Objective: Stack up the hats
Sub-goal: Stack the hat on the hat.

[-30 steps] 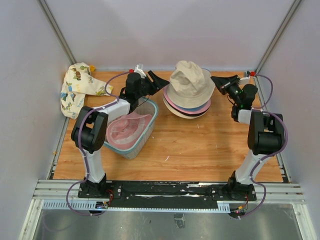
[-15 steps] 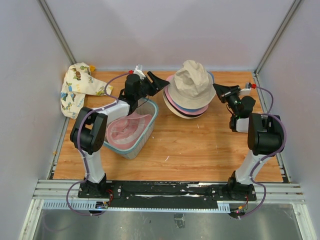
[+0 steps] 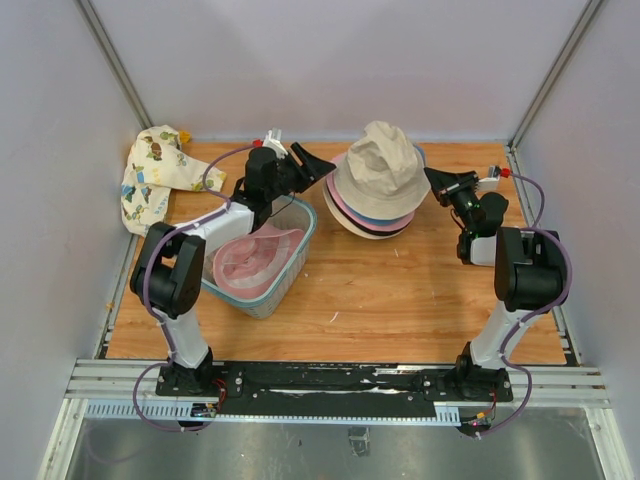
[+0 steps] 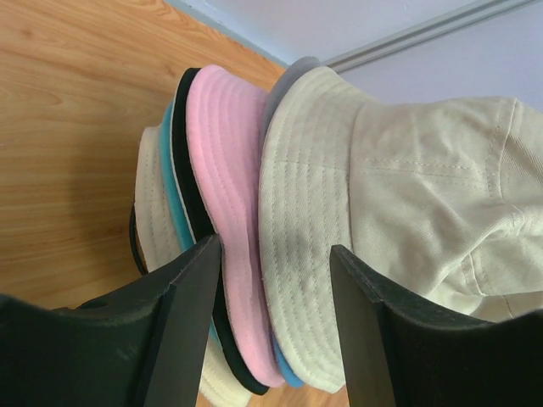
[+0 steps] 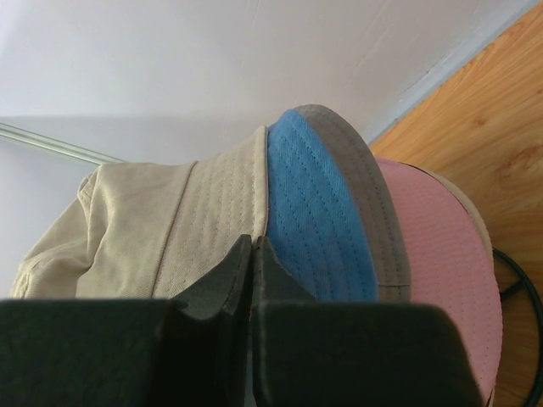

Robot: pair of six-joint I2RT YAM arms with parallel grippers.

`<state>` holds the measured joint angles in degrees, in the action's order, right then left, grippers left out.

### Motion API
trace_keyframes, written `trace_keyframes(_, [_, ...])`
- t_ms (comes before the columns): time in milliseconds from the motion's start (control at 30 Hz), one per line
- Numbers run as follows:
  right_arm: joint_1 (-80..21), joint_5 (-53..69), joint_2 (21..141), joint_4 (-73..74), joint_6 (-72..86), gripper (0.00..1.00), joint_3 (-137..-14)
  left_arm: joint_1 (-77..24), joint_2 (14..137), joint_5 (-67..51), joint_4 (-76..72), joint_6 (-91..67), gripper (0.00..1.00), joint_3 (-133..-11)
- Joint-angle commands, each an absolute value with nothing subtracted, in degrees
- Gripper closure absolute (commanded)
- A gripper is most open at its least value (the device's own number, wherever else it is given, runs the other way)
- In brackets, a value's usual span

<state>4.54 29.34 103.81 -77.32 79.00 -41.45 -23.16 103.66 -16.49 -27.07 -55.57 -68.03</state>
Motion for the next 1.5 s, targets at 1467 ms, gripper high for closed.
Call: trace_keyframes(1467, [2.8, 30.3, 103.1, -78.4, 76.7, 0.99, -38.5, -25.3, 108.6, -23.7, -44.5, -65.4, 0.57, -63.3])
